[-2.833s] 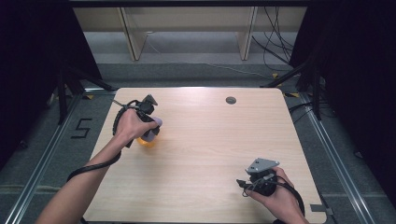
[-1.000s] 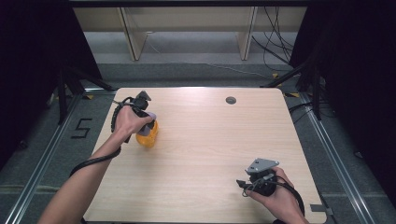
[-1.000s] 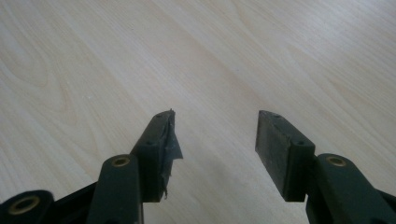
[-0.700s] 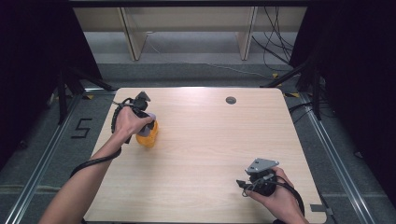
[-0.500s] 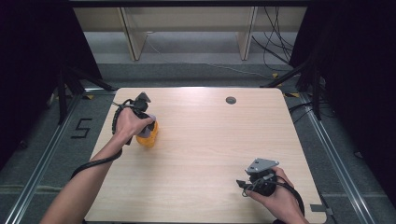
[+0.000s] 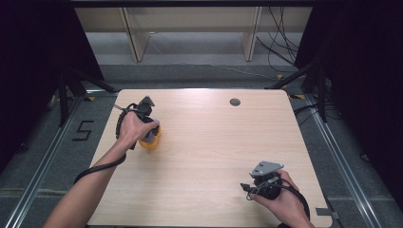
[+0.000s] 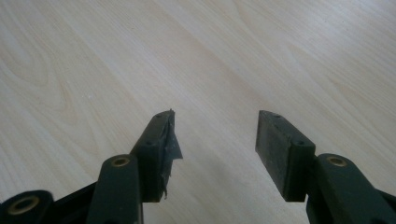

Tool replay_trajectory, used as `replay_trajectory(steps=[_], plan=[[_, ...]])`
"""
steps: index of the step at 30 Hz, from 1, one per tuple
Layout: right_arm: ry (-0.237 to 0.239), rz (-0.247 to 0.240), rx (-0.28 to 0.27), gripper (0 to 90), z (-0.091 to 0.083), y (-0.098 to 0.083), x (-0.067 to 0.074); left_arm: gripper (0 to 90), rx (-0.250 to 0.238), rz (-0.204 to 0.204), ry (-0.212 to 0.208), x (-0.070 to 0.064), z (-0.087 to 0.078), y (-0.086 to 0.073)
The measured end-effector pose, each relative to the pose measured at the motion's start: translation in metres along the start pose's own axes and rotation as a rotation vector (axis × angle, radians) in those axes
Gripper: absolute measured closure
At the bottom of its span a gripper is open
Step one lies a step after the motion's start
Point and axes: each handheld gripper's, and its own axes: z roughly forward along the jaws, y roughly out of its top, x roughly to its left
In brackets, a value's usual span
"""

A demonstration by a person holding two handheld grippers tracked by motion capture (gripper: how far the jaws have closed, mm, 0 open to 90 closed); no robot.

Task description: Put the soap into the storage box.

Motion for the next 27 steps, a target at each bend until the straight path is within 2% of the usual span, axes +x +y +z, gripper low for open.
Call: replay_trajectory(steps=[16,17,18,21,27], plan=[[0.0,-0.001,-0.002,47.8,0.0003,-0.0002,0.0001,49.0,0.015,-0.022,-0.005,0.0016,0.0061,-0.0005],[0.002,0.0,-0.001,47.8,0.0003,-0.0002,0.0002,49.0,0.014,-0.063,-0.01,-0.0008,0.0068,-0.0012],[0.0,0.001,-0.002,47.8,0.0003,-0.0002,0.0001,49.0,0.016,-0.028,-0.003,0.0019,0.0067,-0.0006],[0.0,0.0,-0.002,47.8,0.0004,-0.0002,0.0002,49.0,0.005,-0.023,-0.002,0.0029,0.0075,-0.0014],[0.002,-0.001,0.002,47.8,0.0001,-0.0001,0.0001,48.9,0.013,-0.029,-0.005,0.0028,0.0086,-0.0007]])
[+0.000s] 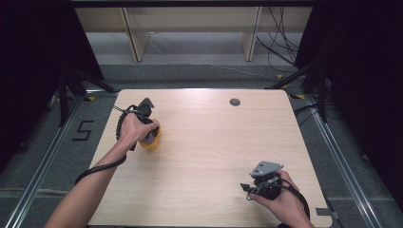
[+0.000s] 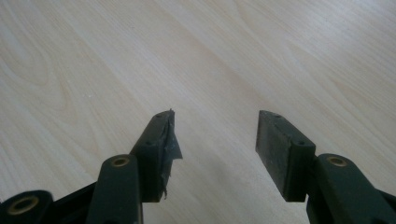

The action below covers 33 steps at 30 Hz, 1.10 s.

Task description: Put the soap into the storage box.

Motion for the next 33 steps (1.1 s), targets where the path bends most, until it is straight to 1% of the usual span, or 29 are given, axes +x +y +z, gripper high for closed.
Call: replay_trajectory(steps=[3,4,6,7,9,10,12,14,18,19,20,21,22,23,24,25,27,28,30,33], plan=[[-0.001,0.0,-0.005,47.8,0.0,0.0,0.0,48.8,-0.003,0.003,0.0,0.0,0.002,0.0],[-0.001,0.0,-0.004,47.8,0.0,0.0,0.0,48.8,0.005,0.017,0.003,0.001,0.002,-0.001],[0.0,0.002,-0.003,47.8,0.0,0.0,0.0,48.5,0.007,0.025,0.003,0.0,0.003,-0.001],[0.0,0.001,-0.003,47.8,0.0,0.0,0.0,48.5,0.015,0.039,0.001,0.001,0.003,-0.001],[-0.001,0.001,-0.004,47.8,0.0,0.0,0.0,47.5,-0.005,0.036,0.005,0.001,0.002,-0.002],[0.0,0.0,-0.002,47.8,0.0,0.0,0.0,46.7,-0.027,0.043,-0.002,0.001,0.001,-0.003],[0.003,0.006,0.004,47.8,0.0,0.0,0.001,45.0,-0.052,0.034,-0.012,0.001,-0.005,-0.002],[-0.002,0.002,-0.007,47.8,0.001,0.0,0.001,42.8,-0.079,0.046,-0.012,0.0,-0.011,-0.001],[-0.001,0.001,-0.007,47.8,0.001,0.0,0.001,41.1,-0.115,0.059,-0.003,-0.002,-0.022,-0.001],[-0.001,0.001,-0.008,47.8,0.001,0.0,0.0,40.7,-0.124,0.054,-0.011,-0.002,-0.025,-0.002],[-0.001,0.0,-0.003,47.8,0.0,0.0,0.0,40.3,-0.167,0.047,-0.003,-0.003,-0.026,-0.004],[-0.001,0.0,-0.004,47.8,0.0,0.0,0.001,40.1,-0.173,0.055,-0.005,-0.003,-0.028,-0.006],[-0.007,0.003,-0.021,47.8,0.002,-0.001,0.001,39.4,-0.183,0.061,-0.016,-0.004,-0.03,-0.007],[-0.007,0.004,-0.022,47.8,0.002,-0.001,0.001,38.8,-0.204,0.096,-0.015,-0.002,-0.032,-0.009],[0.0,0.0,-0.005,47.8,0.0,0.0,0.0,38.1,-0.208,0.108,-0.017,-0.002,-0.034,-0.011],[0.001,0.0,-0.004,47.8,0.0,0.0,0.0,37.5,-0.208,0.114,-0.025,-0.003,-0.037,-0.013],[0.001,0.001,-0.003,47.7,0.0,0.0,0.0,36.4,-0.227,0.138,-0.037,-0.002,-0.042,-0.018],[0.001,0.0,-0.003,47.7,0.0,0.0,0.0,35.7,-0.252,0.148,-0.041,-0.002,-0.045,-0.022],[0.001,0.0,-0.003,47.7,0.001,0.0,0.001,33.9,-0.267,0.177,-0.044,-0.002,-0.05,-0.028],[-0.001,0.0,-0.003,47.7,0.001,0.0,0.001,32.3,-0.314,0.194,-0.061,-0.003,-0.058,-0.04]])
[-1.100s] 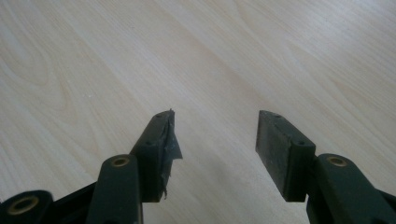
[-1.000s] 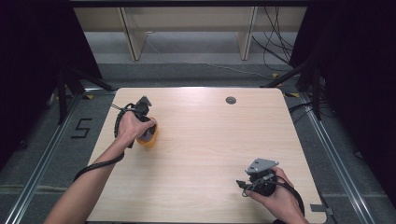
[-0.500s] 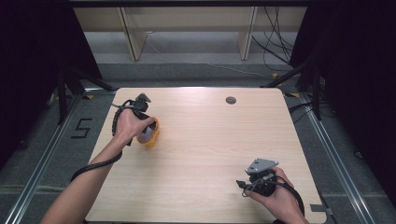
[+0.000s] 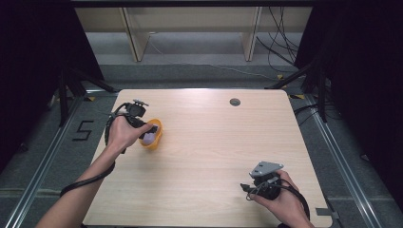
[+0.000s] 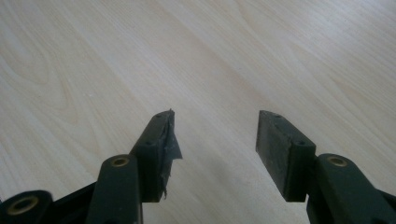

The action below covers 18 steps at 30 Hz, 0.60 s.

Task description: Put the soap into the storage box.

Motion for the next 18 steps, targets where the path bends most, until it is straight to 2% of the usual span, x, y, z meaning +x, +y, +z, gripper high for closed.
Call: replay_trajectory(steps=[3,4,6,7,10,12,14,15,18], plan=[[0.0,0.001,-0.001,47.6,0.0,0.0,0.0,30.3,-0.024,0.012,-0.037,-0.003,-0.01,-0.013],[-0.007,0.006,-0.02,47.6,0.001,-0.001,0.001,29.2,-0.031,0.019,-0.041,-0.003,-0.013,-0.018],[-0.007,0.005,-0.02,47.6,0.001,-0.001,0.001,27.7,-0.048,0.029,-0.047,-0.004,-0.018,-0.028],[0.001,0.002,0.0,47.5,0.0,0.0,0.0,27.0,-0.057,0.037,-0.055,-0.004,-0.022,-0.035],[0.0,0.001,-0.001,47.4,0.0,0.0,0.0,26.1,-0.081,0.031,-0.078,-0.006,-0.029,-0.053],[-0.008,0.009,-0.015,47.4,0.001,0.0,0.001,25.7,-0.102,0.03,-0.081,-0.008,-0.034,-0.065],[-0.009,0.005,-0.019,47.4,0.001,-0.001,0.001,25.7,-0.117,0.049,-0.088,-0.009,-0.038,-0.081],[-0.001,-0.001,0.002,47.3,0.0,0.0,0.0,25.7,-0.115,0.057,-0.089,-0.01,-0.039,-0.086],[-0.001,-0.005,-0.001,47.2,0.0,0.0,0.0,25.7,-0.13,0.076,-0.099,-0.011,-0.041,-0.104]])
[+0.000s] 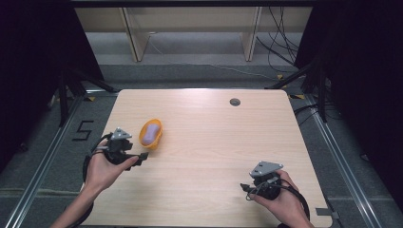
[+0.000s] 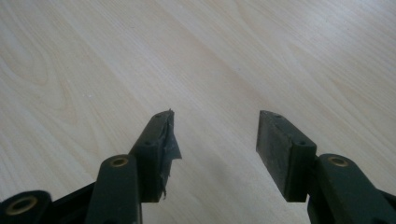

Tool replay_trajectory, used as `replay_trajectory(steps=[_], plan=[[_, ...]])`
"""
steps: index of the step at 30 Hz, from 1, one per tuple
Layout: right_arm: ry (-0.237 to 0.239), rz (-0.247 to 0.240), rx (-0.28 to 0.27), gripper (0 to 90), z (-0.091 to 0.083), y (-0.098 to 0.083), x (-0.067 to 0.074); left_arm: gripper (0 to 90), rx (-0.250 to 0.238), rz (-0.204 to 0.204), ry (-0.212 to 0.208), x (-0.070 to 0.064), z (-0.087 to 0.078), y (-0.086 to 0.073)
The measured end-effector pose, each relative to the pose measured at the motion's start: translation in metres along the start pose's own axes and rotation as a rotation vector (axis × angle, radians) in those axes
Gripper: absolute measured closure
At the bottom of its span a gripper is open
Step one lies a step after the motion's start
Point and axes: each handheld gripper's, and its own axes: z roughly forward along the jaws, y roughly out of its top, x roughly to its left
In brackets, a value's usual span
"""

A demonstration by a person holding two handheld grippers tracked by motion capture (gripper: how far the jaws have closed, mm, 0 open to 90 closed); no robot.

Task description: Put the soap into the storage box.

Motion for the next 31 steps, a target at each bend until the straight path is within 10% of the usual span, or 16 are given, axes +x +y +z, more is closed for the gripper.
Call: replay_trajectory(steps=[12,20,31], plan=[[0.005,-0.005,0.003,47.0,0.001,0.0,-0.001,25.4,0.014,0.026,-0.045,-0.008,0.0,-0.056],[0.005,-0.001,0.005,47.0,0.0,0.0,-0.001,27.9,-0.018,-0.107,-0.072,-0.012,0.011,-0.094],[0.007,0.0,0.008,47.0,0.001,0.0,-0.001,31.0,-0.08,-0.119,-0.11,-0.015,0.013,-0.096]])
